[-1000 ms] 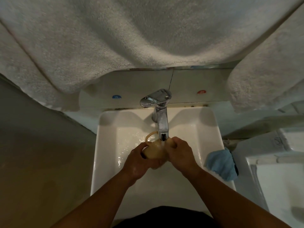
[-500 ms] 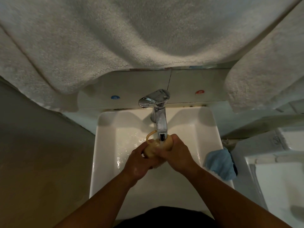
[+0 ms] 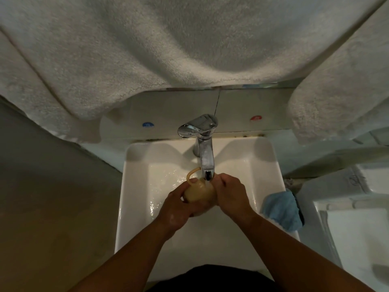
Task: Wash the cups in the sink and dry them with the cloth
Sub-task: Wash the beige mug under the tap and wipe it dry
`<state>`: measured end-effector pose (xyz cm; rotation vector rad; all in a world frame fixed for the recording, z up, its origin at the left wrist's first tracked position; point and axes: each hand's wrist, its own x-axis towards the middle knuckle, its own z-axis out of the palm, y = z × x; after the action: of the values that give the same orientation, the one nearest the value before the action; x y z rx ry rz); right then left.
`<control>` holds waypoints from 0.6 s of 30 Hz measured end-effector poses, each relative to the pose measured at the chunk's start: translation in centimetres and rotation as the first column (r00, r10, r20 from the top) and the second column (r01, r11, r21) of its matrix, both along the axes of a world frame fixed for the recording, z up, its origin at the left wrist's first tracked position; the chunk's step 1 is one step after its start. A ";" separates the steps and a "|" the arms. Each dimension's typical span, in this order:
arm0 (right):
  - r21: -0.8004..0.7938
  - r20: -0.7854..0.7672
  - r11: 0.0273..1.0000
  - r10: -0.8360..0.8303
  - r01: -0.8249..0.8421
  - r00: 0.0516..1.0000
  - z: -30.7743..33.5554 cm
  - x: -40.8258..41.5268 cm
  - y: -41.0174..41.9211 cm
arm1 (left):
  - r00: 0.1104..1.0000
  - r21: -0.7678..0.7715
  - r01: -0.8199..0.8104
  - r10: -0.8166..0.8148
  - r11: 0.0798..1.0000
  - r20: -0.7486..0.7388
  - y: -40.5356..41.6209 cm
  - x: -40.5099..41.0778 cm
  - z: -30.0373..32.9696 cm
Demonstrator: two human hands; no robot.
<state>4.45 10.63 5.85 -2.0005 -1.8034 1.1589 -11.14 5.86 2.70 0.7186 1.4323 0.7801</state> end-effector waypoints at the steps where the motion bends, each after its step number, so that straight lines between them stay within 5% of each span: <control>1: -0.033 -0.049 0.999 -0.005 0.004 0.999 0.2 -0.2 -0.1 | 1.000 0.004 -0.001 0.001 1.000 0.008 0.0 0.0 0.0; 4: -0.068 -0.153 0.997 0.026 -0.037 0.988 1.0 -0.8 -0.5 | 1.000 0.022 0.011 -0.011 1.000 0.009 -0.1 -0.1 0.0; 6: -0.024 -0.083 0.998 0.049 -0.051 0.995 0.8 -0.3 -0.4 | 1.000 0.013 0.014 -0.014 1.000 -0.015 0.0 -0.4 0.1; 9: -0.028 -0.149 0.995 -0.100 0.096 0.984 0.2 0.6 -0.3 | 0.998 0.007 0.037 -0.037 0.999 -0.048 0.1 -0.5 0.0; 12: -0.087 -0.208 0.996 0.000 -0.018 0.978 1.0 -0.3 -0.4 | 0.995 0.033 0.060 -0.058 0.998 -0.075 0.2 -0.6 0.1; 18: -0.002 0.021 1.000 0.003 -0.003 1.000 0.2 -0.2 0.0 | 0.990 0.058 0.086 -0.079 0.995 -0.118 0.3 -0.6 0.1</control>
<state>4.24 10.67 6.02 -2.0195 -1.8164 1.1445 -11.70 6.18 2.83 0.8782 1.4770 0.7320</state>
